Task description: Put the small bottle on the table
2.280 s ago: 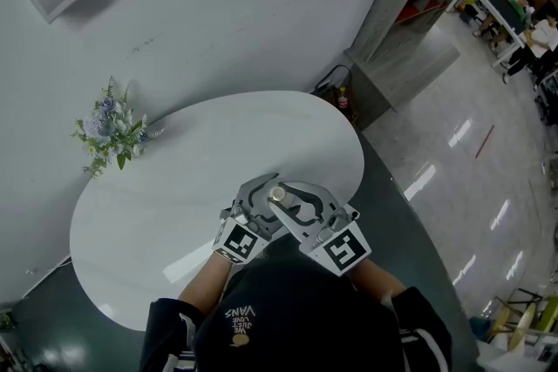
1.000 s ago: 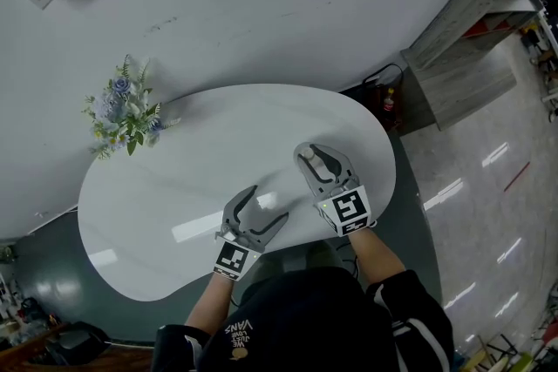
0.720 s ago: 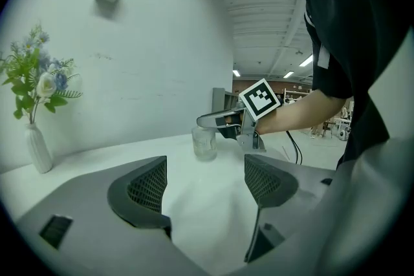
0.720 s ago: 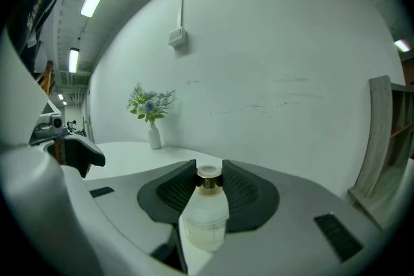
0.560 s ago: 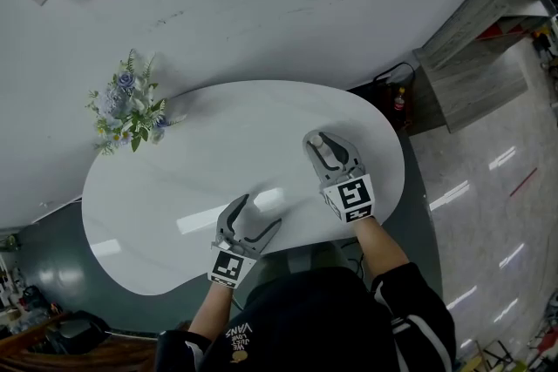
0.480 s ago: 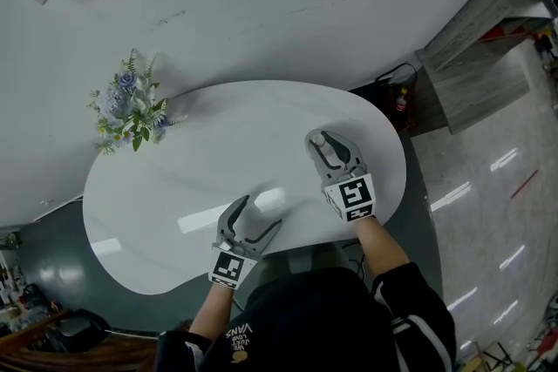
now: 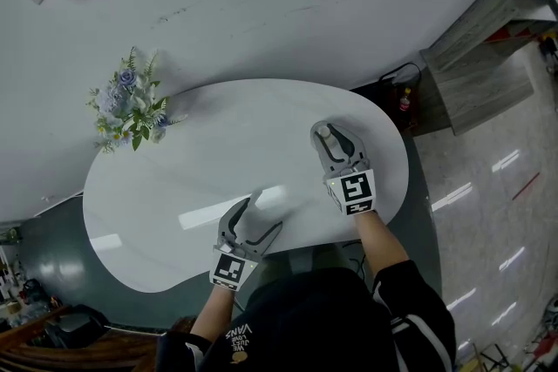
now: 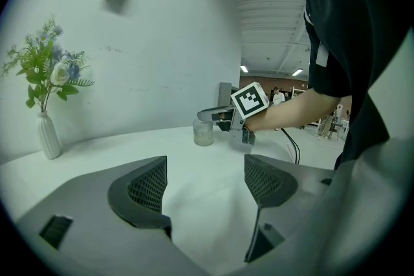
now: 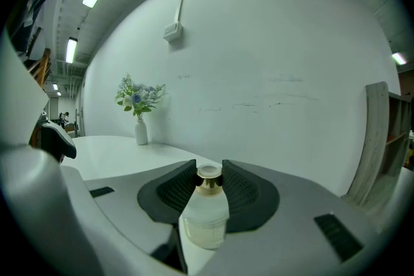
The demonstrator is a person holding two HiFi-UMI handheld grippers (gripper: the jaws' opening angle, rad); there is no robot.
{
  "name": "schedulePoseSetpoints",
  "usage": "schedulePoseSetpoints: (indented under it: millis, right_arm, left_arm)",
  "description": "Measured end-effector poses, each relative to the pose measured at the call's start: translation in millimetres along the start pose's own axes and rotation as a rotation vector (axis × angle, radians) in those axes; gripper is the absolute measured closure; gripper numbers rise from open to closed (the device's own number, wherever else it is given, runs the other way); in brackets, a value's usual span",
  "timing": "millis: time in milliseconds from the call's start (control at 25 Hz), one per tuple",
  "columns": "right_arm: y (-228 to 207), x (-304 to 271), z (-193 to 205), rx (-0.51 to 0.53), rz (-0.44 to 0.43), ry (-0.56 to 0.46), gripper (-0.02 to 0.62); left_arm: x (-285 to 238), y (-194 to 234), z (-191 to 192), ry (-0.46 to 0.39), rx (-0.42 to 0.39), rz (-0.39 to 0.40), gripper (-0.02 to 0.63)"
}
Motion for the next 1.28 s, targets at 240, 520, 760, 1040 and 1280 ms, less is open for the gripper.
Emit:
schedulePoseSetpoints:
  millis: [240, 520, 760, 1040, 1280]
  right_arm:
    - [2, 7, 4, 0.010, 0.013, -0.012, 0.451]
    - [3, 8, 3, 0.019, 0.024, -0.031, 0.449]
    - [3, 7, 5, 0.006, 0.021, -0.024, 0.449]
    - [6, 17, -5, -0.010, 0.031, -0.046, 0.443]
    - [10, 34, -13, -0.023, 0.054, -0.066, 0.443]
  left_arm:
    - [1, 1, -20, -0.068, 0.013, 0.003, 0.229]
    - [4, -1, -26, -0.082, 0.013, 0.004, 0.229]
    - [6, 0, -29, -0.093, 0.010, 0.003, 0.229]
    - [10, 1, -37, -0.119, 0.010, 0.009, 0.229]
    - [12, -1, -45, -0.138, -0.024, 0.033, 0.229]
Point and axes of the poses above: the fingertips, and each gripper's own axes: x backward along the fingers, y to its left, z out of its underside, the point moved 1 cm from there along x, backward along the fingers, and after that the axes turned 6 degrees about y, right-handed, at the moved point
